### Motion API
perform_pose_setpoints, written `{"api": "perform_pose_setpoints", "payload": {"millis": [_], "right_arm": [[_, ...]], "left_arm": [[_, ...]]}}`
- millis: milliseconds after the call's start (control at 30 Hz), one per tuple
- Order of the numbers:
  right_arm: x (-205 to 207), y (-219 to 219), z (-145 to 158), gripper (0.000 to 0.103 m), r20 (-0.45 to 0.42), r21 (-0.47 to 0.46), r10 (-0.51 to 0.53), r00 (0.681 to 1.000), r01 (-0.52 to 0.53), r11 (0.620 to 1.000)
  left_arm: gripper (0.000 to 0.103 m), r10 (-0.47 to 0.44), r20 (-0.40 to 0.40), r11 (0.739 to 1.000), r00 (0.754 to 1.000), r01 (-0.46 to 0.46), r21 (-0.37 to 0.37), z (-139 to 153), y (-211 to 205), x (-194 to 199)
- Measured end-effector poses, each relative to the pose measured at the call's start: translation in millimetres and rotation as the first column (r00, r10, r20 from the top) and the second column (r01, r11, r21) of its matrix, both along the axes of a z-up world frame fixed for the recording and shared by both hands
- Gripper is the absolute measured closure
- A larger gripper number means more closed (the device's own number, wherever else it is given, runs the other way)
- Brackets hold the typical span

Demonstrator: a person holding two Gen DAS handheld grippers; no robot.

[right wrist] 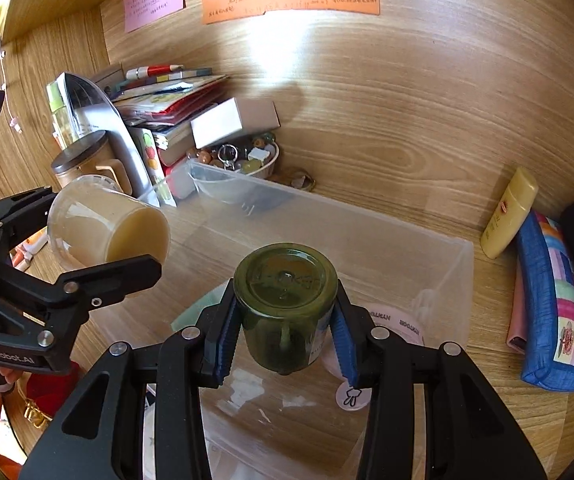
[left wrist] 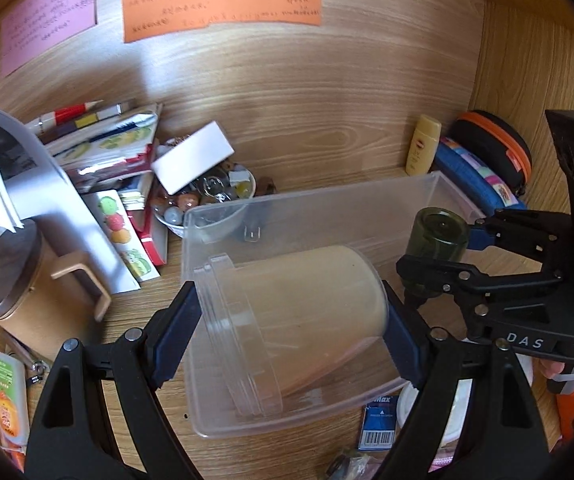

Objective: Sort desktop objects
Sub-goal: 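Lift and carry the jar and green bottle over the clear box with both grippers, then open both grippers to release the jar and bottle into the clear box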

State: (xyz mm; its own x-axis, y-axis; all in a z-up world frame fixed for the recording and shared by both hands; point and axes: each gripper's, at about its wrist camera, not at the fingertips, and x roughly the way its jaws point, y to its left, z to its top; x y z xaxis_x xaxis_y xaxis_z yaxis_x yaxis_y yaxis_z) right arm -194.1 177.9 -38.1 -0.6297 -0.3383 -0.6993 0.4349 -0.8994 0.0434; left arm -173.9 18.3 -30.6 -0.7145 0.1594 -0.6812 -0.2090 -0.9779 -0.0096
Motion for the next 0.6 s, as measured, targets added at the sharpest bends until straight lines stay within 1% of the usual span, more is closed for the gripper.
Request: {"api": "perform_pose_setpoints", "payload": {"millis": [200,333,400,467,600], "right_arm": [[-2,2,-3,0.065,0.016,-0.013,0.014,1.0,-0.014,1.0],[-3,3,-4,0.065,0.019,-0.014,0.015,1.0,-0.015,1.0],[-2,2,-5,0.065,0.015,0.0,0.016,1.0,-0.016,1.0],[-2,0,-6,0.065,0.014,0.007,0.021,1.0,-0.021,1.0],[0,-2,-7,0.065,0.007,0.013,0.028,1.0,-0.028,1.0]], "left_arm": [[0.018,-0.031,0.037,0.999,0.999,0.031,-0.023,-11,6,-4],[0.018,-0.044,0.051,0.999,0.998,0.045,-0.023,-16,8,-6],[0.018,-0.046,0.061,0.999,0.997,0.048,-0.026,-18,9,-7],[0.018,-0.056,0.078,0.998,0.995,0.057,-0.013,-21,10,-8],[0.018,-0.057,0.078,0.998,0.995,0.058,-0.01,-21,10,-9]]}}
